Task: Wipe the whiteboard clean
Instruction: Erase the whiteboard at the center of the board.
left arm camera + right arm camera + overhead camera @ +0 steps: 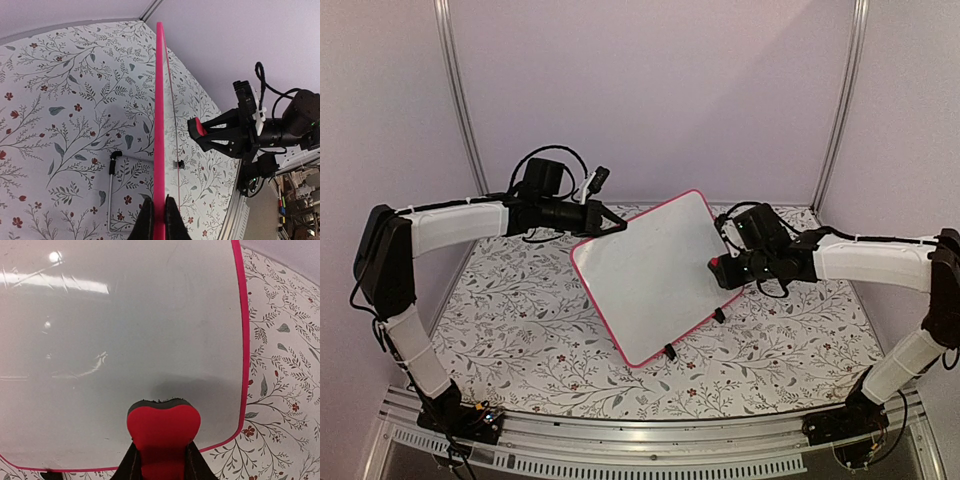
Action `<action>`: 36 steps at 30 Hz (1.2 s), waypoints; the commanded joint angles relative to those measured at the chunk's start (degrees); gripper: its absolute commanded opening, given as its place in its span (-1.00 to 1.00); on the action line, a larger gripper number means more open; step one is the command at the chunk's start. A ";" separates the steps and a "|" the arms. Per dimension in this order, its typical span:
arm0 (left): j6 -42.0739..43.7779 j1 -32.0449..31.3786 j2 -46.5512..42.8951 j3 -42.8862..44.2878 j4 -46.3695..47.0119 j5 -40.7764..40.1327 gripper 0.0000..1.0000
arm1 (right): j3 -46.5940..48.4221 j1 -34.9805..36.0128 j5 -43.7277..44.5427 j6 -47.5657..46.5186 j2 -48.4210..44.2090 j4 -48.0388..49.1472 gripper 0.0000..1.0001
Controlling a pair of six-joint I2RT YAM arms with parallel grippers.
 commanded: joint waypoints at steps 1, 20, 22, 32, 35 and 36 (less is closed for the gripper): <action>1.94 -1.89 1.85 -0.27 -1.28 -2.43 -1.00 | 5.14 0.25 1.14 -1.05 2.29 -1.23 -1.00; 2.05 -1.82 1.93 -0.24 -1.35 -2.51 -1.00 | -4.03 2.40 -2.55 2.59 4.96 2.04 -1.00; 2.00 -1.92 1.89 -0.28 -1.29 -2.52 -1.00 | -5.03 2.62 -2.32 2.99 4.60 2.08 -1.00; 1.96 -1.89 1.77 -0.27 -1.29 -2.60 -1.00 | -6.34 2.95 0.94 5.07 -0.08 -0.03 -1.00; 1.97 -1.91 1.54 -0.33 -1.30 -2.63 -1.00 | -5.52 2.40 3.63 7.10 -2.57 -1.12 -1.00; 2.01 -1.91 1.41 -0.37 -1.29 -2.68 -1.00 | -5.18 1.92 4.30 8.07 -3.17 -1.57 -0.99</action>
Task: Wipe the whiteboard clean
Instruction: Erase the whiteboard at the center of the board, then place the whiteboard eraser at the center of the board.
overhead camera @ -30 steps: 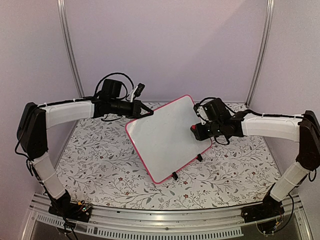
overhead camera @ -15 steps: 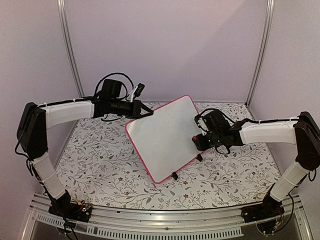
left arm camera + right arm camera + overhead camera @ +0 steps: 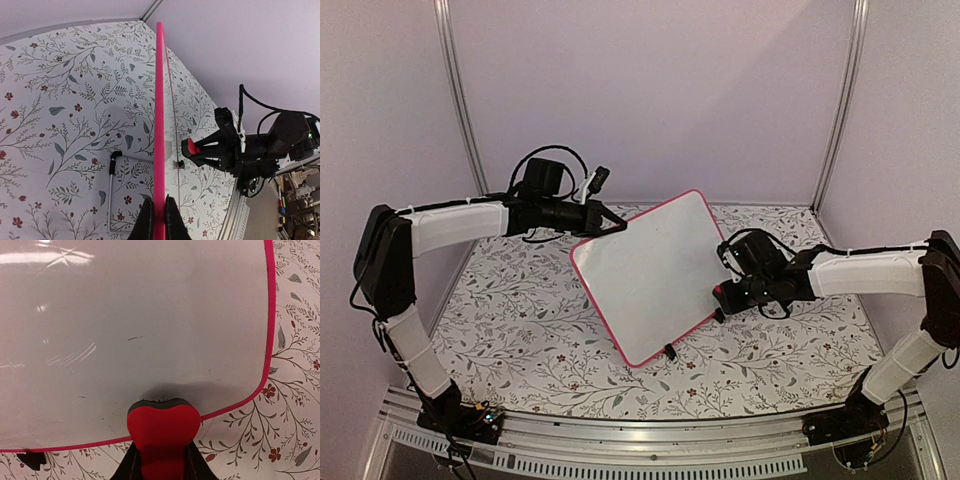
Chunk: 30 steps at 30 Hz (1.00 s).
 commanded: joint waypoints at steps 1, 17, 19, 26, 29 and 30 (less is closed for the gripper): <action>2.07 -1.87 1.33 -0.38 -1.33 -2.69 -1.00 | 1.25 -1.21 4.52 4.20 -4.86 -2.33 -0.99; 2.03 -1.90 1.14 -0.37 -1.45 -2.78 -0.95 | 0.94 -17.88 7.17 7.20 -1.66 -1.26 -0.96; 2.10 -1.86 1.14 -0.36 -1.44 -2.88 -0.94 | 0.96 -19.34 6.15 6.96 -0.05 -0.05 -0.95; 2.14 -1.78 1.31 -0.29 -1.46 -2.85 -0.92 | 2.37 -22.60 4.33 5.73 5.23 3.04 -0.78; 2.04 -1.73 1.49 -0.20 -1.42 -2.74 -0.92 | 2.99 -22.76 3.30 5.53 6.93 3.59 -0.62; 2.04 -1.62 1.49 -0.21 -1.33 -2.69 -0.92 | 3.08 -22.75 2.99 5.53 7.41 3.73 -0.56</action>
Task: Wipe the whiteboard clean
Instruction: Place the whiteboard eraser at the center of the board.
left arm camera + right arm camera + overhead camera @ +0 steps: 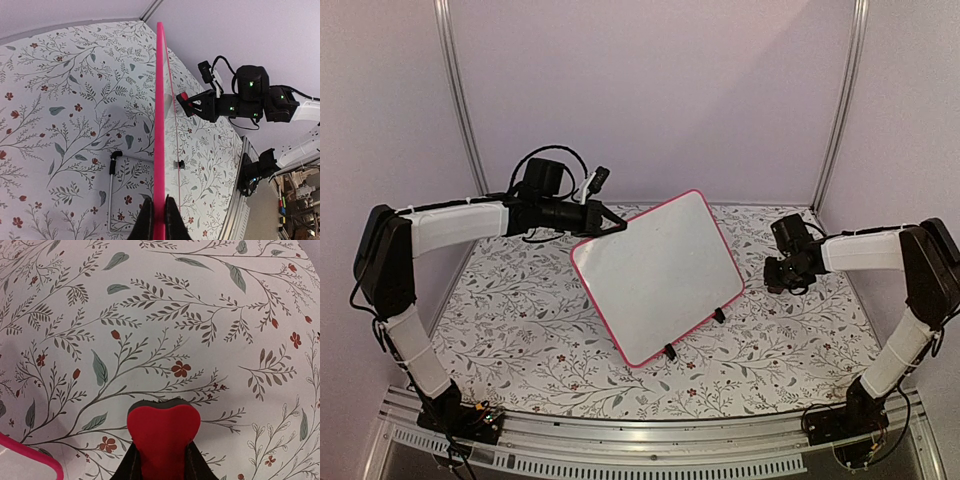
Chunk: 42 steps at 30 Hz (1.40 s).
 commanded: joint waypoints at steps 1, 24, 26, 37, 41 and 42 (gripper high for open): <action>2.00 -1.60 1.56 -0.21 -1.31 -2.67 -0.92 | 2.18 -0.34 -2.14 -0.44 2.04 2.78 -0.50; 1.77 -1.61 1.58 -0.26 -1.29 -2.29 -0.92 | -3.60 -0.33 -17.11 6.71 2.03 13.77 0.72; 1.84 -1.60 1.46 -0.29 -1.29 -2.27 -0.92 | -3.90 -0.37 -18.86 7.69 2.00 15.12 0.82; 1.83 -1.62 1.29 -0.22 -1.28 -2.32 -0.92 | -7.37 -0.45 -25.90 14.08 1.08 24.22 0.92; 1.75 -1.62 1.23 -0.28 -1.25 -2.27 -0.92 | -8.55 -0.53 -28.70 15.91 0.12 27.04 0.91; 1.79 -1.61 1.23 -0.27 -1.24 -2.22 -0.92 | -8.65 -0.54 -29.73 15.97 0.12 27.54 0.91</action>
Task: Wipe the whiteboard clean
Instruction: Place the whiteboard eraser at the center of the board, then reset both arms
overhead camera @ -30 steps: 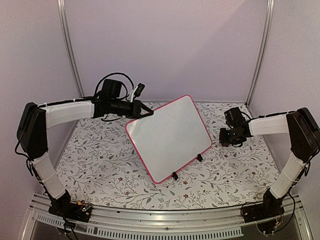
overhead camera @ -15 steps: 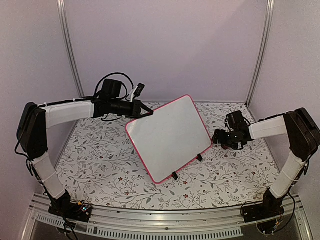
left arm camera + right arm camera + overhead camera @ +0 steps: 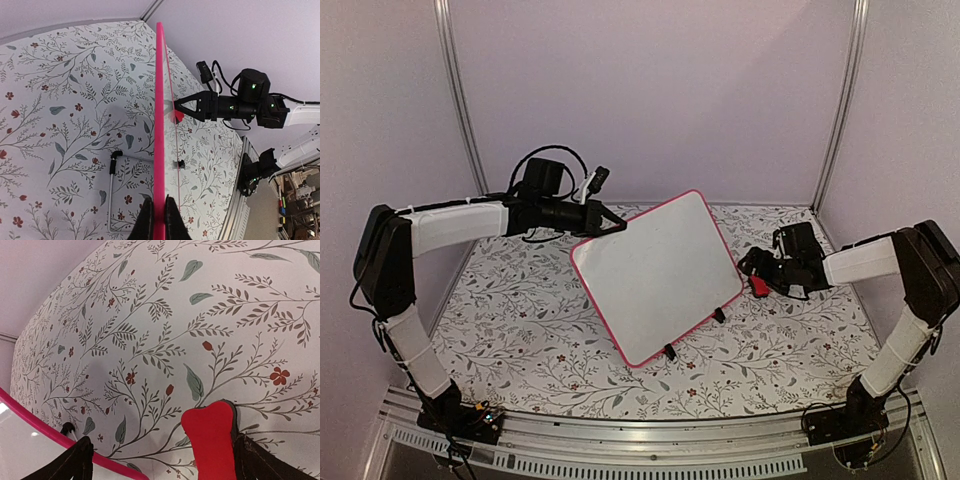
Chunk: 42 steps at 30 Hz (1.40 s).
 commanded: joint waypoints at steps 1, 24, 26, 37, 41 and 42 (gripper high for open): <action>1.85 -1.61 1.18 -0.27 -1.22 -2.23 -0.92 | -1.43 1.11 -9.67 1.85 -1.73 4.91 0.90; 1.52 -0.19 -8.61 -6.44 8.49 -6.04 0.99 | -3.54 0.87 8.40 -8.33 -26.31 -12.59 0.98; 1.36 0.63 -10.82 -8.09 10.67 -6.84 0.99 | -2.19 0.82 9.15 -9.68 -29.65 -14.73 0.98; 2.22 3.51 -19.76 -6.92 9.50 -10.42 0.99 | 3.34 0.82 9.69 -17.80 -42.27 -23.76 0.98; 3.81 3.41 -22.65 -2.99 4.32 -13.12 0.99 | 4.64 0.82 9.54 -21.01 -46.44 -25.17 0.98; 4.16 3.39 -23.74 -2.36 2.50 -13.45 0.99 | 4.83 0.82 9.46 -21.71 -47.08 -25.50 0.98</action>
